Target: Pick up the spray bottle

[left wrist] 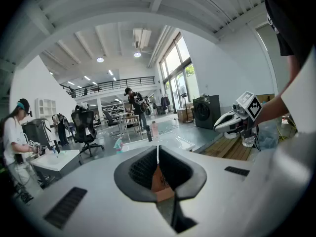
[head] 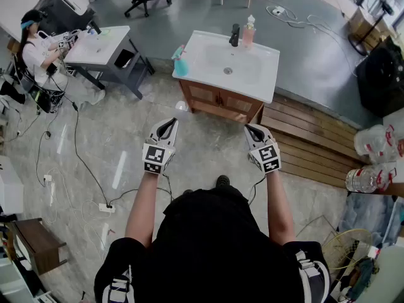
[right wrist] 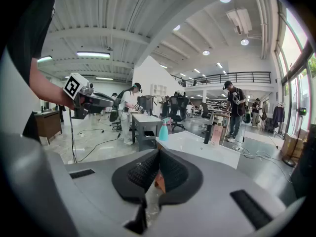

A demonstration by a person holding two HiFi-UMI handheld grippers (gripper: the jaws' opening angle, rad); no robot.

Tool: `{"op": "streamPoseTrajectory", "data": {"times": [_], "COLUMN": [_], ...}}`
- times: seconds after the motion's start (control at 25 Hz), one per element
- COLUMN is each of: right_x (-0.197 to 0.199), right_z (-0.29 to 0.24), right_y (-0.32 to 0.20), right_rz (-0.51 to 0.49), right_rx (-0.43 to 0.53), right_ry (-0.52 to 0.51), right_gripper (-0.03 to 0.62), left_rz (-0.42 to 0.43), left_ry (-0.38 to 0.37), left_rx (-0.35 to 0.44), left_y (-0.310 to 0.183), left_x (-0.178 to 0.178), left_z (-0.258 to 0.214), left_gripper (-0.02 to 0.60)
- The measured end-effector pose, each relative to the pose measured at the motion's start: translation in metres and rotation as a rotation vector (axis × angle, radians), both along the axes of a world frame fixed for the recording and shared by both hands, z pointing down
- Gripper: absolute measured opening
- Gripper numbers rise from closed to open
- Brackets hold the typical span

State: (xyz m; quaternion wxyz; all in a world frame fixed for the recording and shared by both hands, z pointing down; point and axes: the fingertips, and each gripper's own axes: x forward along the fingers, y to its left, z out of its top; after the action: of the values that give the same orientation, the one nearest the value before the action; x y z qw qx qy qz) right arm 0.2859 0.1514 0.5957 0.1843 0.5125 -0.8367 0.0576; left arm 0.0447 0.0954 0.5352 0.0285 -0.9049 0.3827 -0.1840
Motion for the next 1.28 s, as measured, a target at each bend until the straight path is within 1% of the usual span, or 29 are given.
{"op": "streamPoseTrajectory", "data": {"times": [0.16, 0.56, 0.72, 0.88, 0.96, 1.12, 1.28], "right_x": [-0.050, -0.163, -0.195, -0.221, -0.232, -0.255, -0.273], "right_z": [-0.007, -0.009, -0.007, -0.007, -0.010, -0.017, -0.022], "right_y": [0.016, 0.066, 0.078, 0.086, 0.088, 0.090, 0.093], "right_rz": [-0.004, 0.069, 0.126, 0.118, 0.100, 0.068, 0.045], "right_rx": [0.005, -0.001, 0.017, 0.022, 0.030, 0.048, 0.074], "right_ry": [0.030, 0.054, 0.064, 0.068, 0.047, 0.001, -0.024], "right_gripper": [0.016, 0.016, 0.017, 0.017, 0.042, 0.131, 0.267], "left_rz": [0.020, 0.063, 0.057, 0.041, 0.034, 0.030, 0.022], "left_ry": [0.023, 0.063, 0.066, 0.070, 0.074, 0.081, 0.097], "left_rx": [-0.001, -0.023, -0.040, -0.045, -0.039, -0.029, -0.024], "left_y": [0.015, 0.054, 0.067, 0.076, 0.077, 0.076, 0.078], "left_x": [-0.045, -0.164, -0.208, -0.243, -0.255, -0.275, -0.290], "left_z": [-0.012, -0.008, 0.003, 0.008, 0.005, -0.003, -0.008], "left_gripper": [0.030, 0.029, 0.029, 0.030, 0.030, 0.029, 0.029]}}
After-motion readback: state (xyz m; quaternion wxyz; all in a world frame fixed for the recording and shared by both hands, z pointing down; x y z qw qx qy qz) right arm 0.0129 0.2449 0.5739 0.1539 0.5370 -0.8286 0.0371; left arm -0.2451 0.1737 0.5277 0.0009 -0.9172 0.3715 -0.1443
